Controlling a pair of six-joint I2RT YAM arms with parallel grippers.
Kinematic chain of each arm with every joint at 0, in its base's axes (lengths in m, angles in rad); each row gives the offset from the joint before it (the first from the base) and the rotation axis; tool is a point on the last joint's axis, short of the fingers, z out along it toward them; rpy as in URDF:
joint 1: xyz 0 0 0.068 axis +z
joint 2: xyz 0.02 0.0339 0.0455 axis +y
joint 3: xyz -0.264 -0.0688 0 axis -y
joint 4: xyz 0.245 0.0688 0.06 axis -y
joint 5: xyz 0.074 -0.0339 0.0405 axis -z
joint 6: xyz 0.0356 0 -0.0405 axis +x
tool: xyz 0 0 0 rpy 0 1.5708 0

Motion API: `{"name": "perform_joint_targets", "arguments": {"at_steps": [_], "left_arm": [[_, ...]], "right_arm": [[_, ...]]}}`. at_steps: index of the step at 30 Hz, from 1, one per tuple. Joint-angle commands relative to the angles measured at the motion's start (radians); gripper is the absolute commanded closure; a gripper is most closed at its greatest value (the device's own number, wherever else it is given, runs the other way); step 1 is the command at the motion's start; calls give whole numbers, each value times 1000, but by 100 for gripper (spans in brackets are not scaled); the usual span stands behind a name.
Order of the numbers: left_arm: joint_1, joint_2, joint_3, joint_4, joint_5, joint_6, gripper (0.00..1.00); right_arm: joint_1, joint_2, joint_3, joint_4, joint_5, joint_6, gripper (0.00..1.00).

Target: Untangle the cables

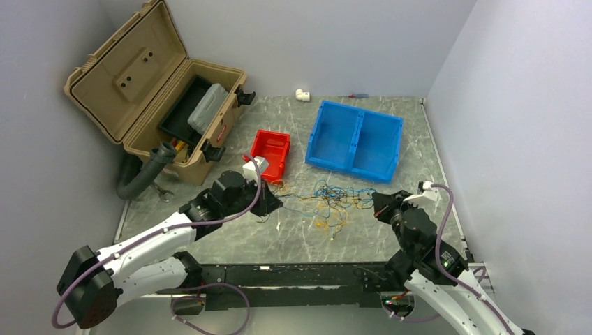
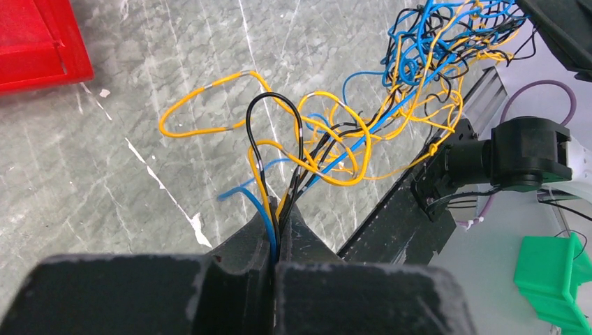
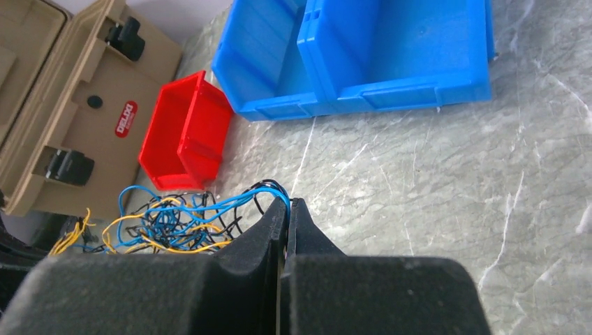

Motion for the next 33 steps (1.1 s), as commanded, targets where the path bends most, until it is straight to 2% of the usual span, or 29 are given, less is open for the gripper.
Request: {"name": "perform_joint_targets", "arguments": {"at_steps": [1, 3, 4, 6, 9, 10, 12, 17, 23, 24, 28, 33], "left_arm": [[15, 27, 20, 18, 12, 2, 100], [15, 28, 15, 26, 34, 4, 98], [15, 28, 12, 56, 46, 6, 94], [16, 22, 4, 85, 80, 13, 77], [15, 12, -6, 126, 116, 25, 44], [14, 8, -9, 140, 127, 32, 36], [13, 5, -4, 155, 145, 52, 27], [2, 33, 54, 156, 167, 104, 25], [-57, 25, 77, 236, 115, 141, 20], [-66, 24, 84, 240, 103, 153, 19], [-95, 11, 103, 247, 21, 186, 2], [-98, 15, 125, 265, 0, 239, 1]], "right_arm": [[-7, 41, 15, 59, -18, -82, 100], [-7, 65, 26, 96, -76, -117, 100], [-7, 78, 33, 113, -111, -136, 100], [-7, 98, 45, 152, -194, -175, 100], [-7, 129, 62, 208, -293, -220, 100], [-8, 139, 67, 225, -323, -230, 100], [-8, 162, 79, 258, -383, -249, 100], [-7, 241, 135, 297, -488, -276, 100], [-8, 307, 218, 311, -556, -300, 100], [-8, 312, 228, 314, -564, -302, 100], [-8, 338, 264, 331, -616, -306, 100], [-7, 376, 301, 334, -640, -304, 100]]}}
